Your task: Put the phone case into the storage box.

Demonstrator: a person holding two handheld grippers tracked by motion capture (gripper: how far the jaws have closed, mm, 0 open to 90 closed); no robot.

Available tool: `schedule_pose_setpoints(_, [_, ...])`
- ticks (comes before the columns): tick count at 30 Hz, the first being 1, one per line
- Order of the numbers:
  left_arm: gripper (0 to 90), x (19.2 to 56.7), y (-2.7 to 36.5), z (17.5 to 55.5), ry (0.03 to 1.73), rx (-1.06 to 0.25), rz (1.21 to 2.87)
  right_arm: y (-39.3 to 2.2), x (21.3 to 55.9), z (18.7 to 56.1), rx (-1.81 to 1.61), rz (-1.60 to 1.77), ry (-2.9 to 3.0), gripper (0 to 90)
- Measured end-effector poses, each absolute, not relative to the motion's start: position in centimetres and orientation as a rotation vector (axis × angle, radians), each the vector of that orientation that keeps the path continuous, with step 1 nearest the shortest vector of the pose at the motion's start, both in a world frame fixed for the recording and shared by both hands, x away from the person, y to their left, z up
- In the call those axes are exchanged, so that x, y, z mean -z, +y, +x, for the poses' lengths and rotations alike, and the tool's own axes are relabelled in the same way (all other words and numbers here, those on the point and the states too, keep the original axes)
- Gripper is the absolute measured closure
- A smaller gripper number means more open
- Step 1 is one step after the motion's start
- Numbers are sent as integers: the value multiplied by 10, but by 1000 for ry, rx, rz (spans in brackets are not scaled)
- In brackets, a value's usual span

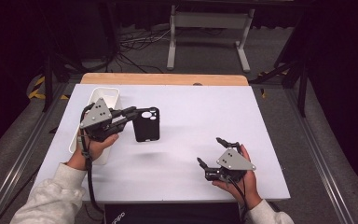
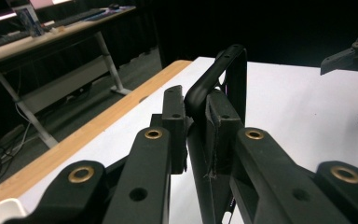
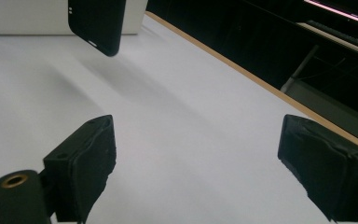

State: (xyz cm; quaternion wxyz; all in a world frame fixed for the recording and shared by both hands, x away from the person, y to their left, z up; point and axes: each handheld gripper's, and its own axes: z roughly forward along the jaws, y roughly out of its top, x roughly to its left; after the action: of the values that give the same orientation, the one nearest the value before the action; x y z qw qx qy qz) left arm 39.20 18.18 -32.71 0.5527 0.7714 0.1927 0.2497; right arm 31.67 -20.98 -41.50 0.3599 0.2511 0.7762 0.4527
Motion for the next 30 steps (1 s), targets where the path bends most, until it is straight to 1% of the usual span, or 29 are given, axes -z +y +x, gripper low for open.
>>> schedule_pose_setpoints(7, [808, 319, 193, 394, 454, -595, 1802, -212, 415, 317, -1169, 656, 1986, 118])
schedule_pose_setpoints(18, [809, 306, 208, 402, 441, -638, 1824, -214, 412, 319, -1166, 648, 1966, 121])
schedule_pose_setpoints(30, [808, 288, 241, 415, 473, -669, 1808, -216, 413, 322, -1167, 658, 1962, 123])
